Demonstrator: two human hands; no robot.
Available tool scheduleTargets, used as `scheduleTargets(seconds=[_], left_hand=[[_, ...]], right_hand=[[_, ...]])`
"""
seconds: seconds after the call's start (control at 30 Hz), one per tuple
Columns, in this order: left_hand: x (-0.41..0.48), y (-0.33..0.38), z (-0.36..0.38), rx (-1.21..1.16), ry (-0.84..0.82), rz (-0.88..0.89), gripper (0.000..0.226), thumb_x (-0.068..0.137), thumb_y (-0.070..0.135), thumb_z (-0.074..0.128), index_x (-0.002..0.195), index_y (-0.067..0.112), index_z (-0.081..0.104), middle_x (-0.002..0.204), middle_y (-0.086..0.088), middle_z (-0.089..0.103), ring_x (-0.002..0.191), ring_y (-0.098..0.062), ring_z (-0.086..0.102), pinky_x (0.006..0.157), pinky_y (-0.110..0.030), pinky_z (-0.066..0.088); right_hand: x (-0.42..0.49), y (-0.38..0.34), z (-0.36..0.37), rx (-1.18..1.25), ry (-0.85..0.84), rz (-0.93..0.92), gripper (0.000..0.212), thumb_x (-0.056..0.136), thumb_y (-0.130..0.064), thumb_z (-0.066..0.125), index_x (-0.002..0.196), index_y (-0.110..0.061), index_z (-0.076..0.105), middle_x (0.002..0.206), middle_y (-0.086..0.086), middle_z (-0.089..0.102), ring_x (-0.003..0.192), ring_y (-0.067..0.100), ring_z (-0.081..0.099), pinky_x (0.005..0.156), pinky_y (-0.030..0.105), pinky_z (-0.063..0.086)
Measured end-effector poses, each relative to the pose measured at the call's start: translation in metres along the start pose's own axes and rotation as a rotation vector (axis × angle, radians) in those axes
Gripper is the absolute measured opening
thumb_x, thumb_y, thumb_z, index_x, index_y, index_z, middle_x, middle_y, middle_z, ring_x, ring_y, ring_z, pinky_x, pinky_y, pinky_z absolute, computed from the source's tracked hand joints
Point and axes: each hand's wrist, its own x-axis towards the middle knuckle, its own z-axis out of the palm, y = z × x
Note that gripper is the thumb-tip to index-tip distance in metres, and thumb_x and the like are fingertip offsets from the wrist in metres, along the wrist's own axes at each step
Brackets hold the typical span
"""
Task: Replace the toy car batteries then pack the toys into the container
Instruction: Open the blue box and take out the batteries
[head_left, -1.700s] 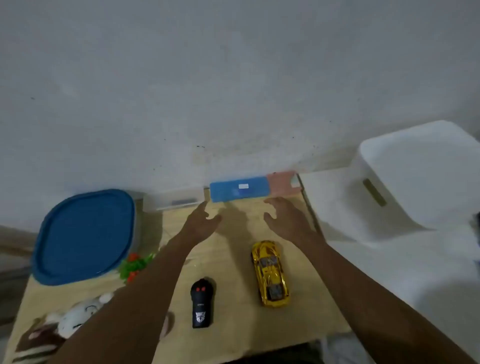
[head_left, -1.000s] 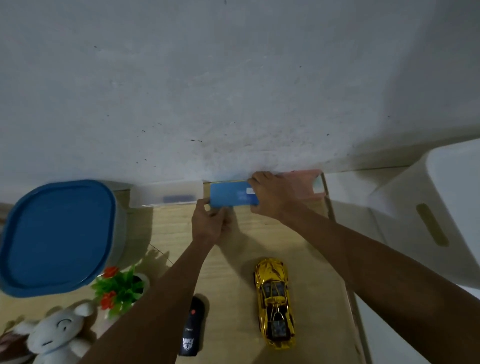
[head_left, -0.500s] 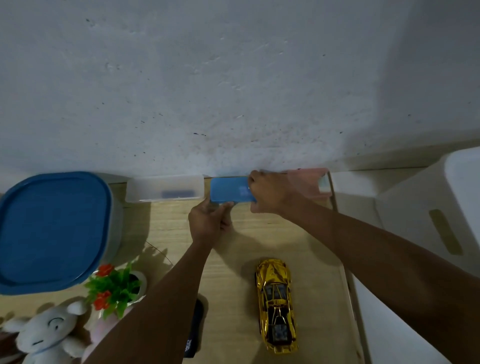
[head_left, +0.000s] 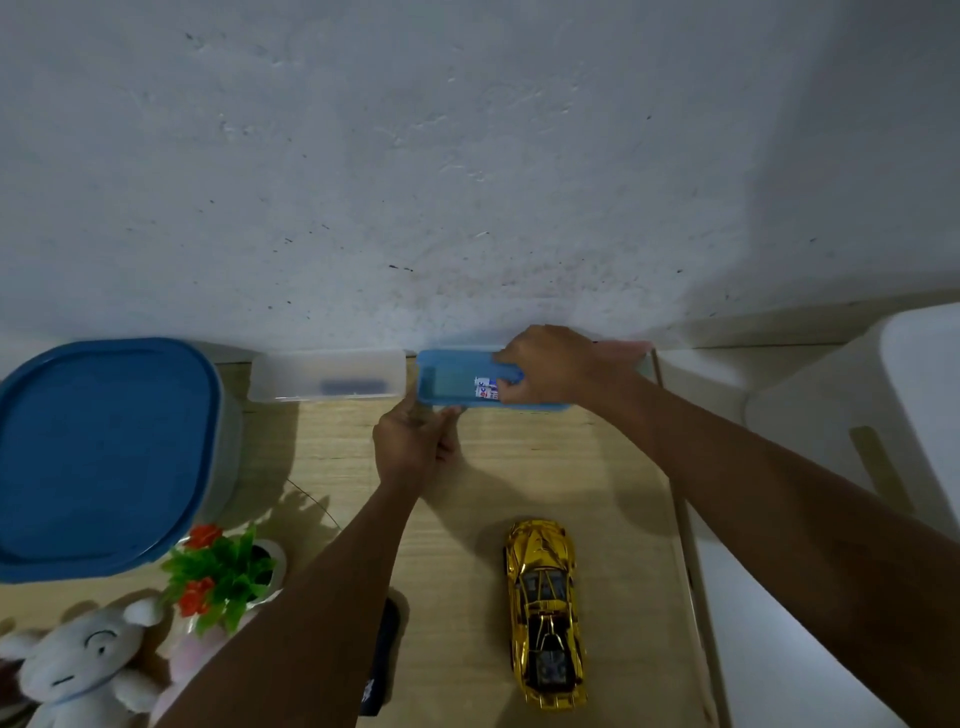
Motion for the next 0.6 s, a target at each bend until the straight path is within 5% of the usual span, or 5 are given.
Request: scheduleTargets(seconds=[0.13,0.23,0.3,0.5,0.6], left_hand=[[-0.002,-0.002,-0.002,0.067,-0.028,0.089,0.063,0.082,0.032,0.076,0.139,0.026,0.049,0.073,0.006,0.068,0.056,-0.008,0.068,0.053,-0.024,0.058],[-0.001,-0.004,-0.002,0.085,-0.042,0.048,0.064,0.087,0.034,0.071,0.144,0.027,0.044,0.082,-0.003,0.071,0.061,-0.015,0.07,0.058,-0.03,0.061],[-0.001,-0.004,0.0,-0.016,-0.032,-0.034,0.056,0.093,0.037,0.063,0.144,0.023,0.046,0.073,-0.011,0.072,0.055,-0.021,0.07,0.061,-0.039,0.062],[0.0,0.0,0.006,-0.214,0.043,-0.156,0.034,0.099,0.027,0.055,0.13,0.013,0.061,0.075,-0.016,0.072,0.051,-0.017,0.067,0.053,-0.029,0.06],[-0.002,0.002,0.005,-0.31,0.018,-0.212,0.032,0.099,0.023,0.055,0.126,0.009,0.063,0.075,-0.021,0.071,0.048,-0.017,0.067,0.05,-0.024,0.058]], right_hand=[[-0.009,0.008,0.005,0.091,0.165,-0.012,0.041,0.095,-0.036,0.056,0.132,-0.018,0.06,0.127,0.003,0.063,0.113,0.024,0.059,0.087,0.035,0.047],[-0.012,0.009,0.019,0.084,0.623,-0.045,0.023,0.081,-0.025,0.073,0.1,-0.013,0.077,0.093,0.002,0.073,0.076,0.023,0.07,0.062,0.027,0.05],[-0.013,0.005,0.028,0.122,0.779,0.022,0.017,0.075,-0.023,0.078,0.089,-0.013,0.079,0.081,0.0,0.072,0.066,0.019,0.068,0.063,0.025,0.049],[-0.017,-0.013,0.038,0.406,0.879,0.44,0.018,0.077,-0.035,0.077,0.076,-0.018,0.071,0.073,-0.002,0.063,0.068,0.015,0.058,0.061,0.03,0.046],[-0.015,-0.021,0.045,0.587,0.686,0.575,0.029,0.085,-0.046,0.069,0.071,-0.022,0.063,0.065,-0.008,0.063,0.061,0.012,0.06,0.054,0.026,0.045]])
